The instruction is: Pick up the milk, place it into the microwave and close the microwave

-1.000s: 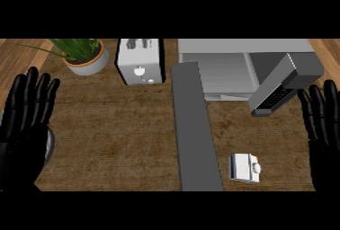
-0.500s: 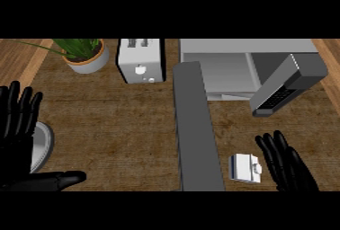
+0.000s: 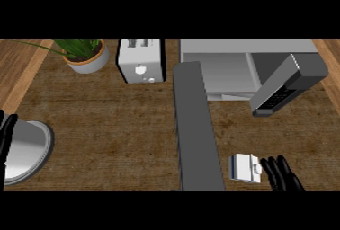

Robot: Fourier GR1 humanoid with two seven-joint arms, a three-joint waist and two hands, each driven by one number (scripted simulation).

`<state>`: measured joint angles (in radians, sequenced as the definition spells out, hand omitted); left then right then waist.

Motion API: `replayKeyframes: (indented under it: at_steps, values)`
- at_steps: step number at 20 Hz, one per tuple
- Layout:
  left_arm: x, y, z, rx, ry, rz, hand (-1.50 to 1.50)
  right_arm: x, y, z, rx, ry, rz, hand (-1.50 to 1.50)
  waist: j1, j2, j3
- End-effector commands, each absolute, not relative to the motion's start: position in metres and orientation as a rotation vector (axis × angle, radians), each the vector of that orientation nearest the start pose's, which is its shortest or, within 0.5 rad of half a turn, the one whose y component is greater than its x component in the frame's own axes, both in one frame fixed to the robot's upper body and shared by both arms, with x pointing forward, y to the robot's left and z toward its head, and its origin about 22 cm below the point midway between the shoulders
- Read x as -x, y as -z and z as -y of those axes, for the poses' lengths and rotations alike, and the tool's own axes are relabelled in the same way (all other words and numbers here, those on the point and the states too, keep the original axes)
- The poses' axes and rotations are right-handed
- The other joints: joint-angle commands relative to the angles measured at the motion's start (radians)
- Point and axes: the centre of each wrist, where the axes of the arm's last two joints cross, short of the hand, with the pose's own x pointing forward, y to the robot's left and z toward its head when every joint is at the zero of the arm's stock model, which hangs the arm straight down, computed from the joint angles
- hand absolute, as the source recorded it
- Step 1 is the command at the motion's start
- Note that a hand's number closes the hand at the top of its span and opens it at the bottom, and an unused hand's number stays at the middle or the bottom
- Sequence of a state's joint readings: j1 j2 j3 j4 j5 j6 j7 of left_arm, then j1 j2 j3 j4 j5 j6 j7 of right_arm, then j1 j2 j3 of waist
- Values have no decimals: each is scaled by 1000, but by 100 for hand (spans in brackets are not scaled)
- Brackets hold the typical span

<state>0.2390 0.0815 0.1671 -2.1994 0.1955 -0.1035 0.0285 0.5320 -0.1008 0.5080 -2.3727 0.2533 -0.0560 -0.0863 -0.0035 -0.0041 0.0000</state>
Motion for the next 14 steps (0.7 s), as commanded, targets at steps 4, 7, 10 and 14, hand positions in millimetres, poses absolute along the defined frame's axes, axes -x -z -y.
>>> replayKeyframes:
  at_steps: [4,7,10,14]
  values:
    - [-130,-107,-306,-43,-53,1969,-150,-97,-77,174,2,-244,1928,-150,4,1,0]
    - [-134,-103,-284,-36,-57,1961,-150,-99,-71,183,10,-229,1909,-150,1,2,0]
    - [-127,-107,-309,-32,-59,1948,-150,-120,-70,197,19,-192,1907,-150,6,3,0]
    - [-116,-113,-306,-51,-53,1953,-150,-124,-39,220,60,-156,1871,-150,5,3,0]
